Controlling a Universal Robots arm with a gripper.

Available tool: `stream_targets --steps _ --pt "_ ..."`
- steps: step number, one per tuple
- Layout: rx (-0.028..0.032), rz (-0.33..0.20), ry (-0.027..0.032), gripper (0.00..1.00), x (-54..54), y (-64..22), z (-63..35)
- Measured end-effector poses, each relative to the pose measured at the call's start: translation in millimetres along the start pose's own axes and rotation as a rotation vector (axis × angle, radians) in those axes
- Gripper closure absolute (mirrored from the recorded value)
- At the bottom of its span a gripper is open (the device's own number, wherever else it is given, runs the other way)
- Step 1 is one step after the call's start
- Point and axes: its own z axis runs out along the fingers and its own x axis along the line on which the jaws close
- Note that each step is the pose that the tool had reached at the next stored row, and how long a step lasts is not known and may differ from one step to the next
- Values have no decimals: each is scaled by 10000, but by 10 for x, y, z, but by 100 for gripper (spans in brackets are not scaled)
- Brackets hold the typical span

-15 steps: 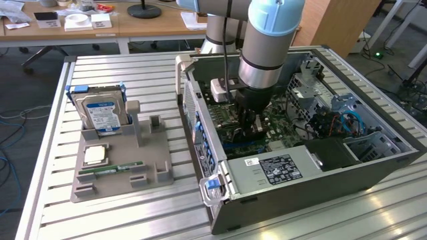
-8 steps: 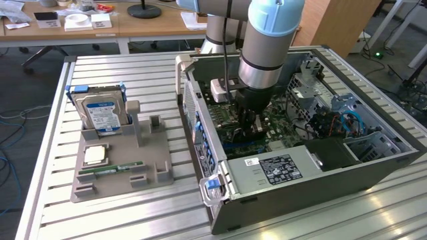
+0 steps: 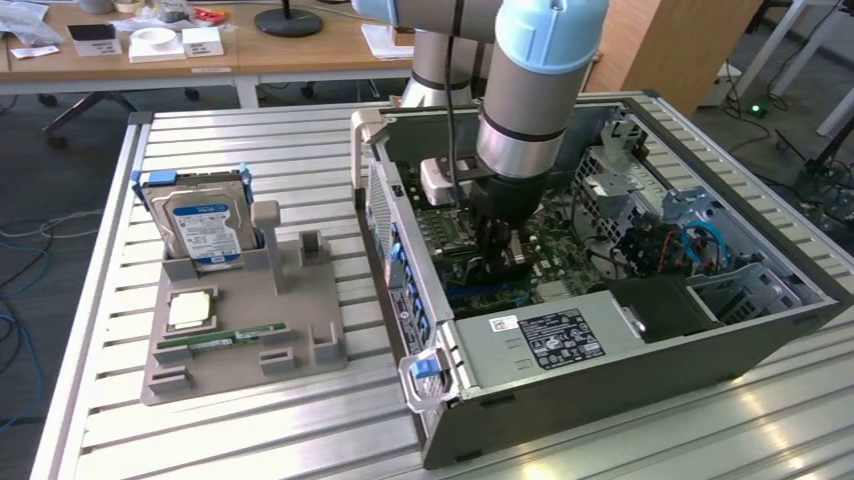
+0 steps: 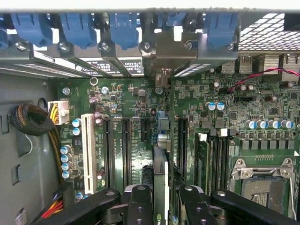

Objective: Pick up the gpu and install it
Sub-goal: 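Insert the gpu into the slot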

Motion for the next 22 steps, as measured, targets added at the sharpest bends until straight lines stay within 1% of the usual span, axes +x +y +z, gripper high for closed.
stream_targets --steps 9,22 --pt "1 2 -7 74 2 9 12" --pt "0 2 -3 74 5 15 18"
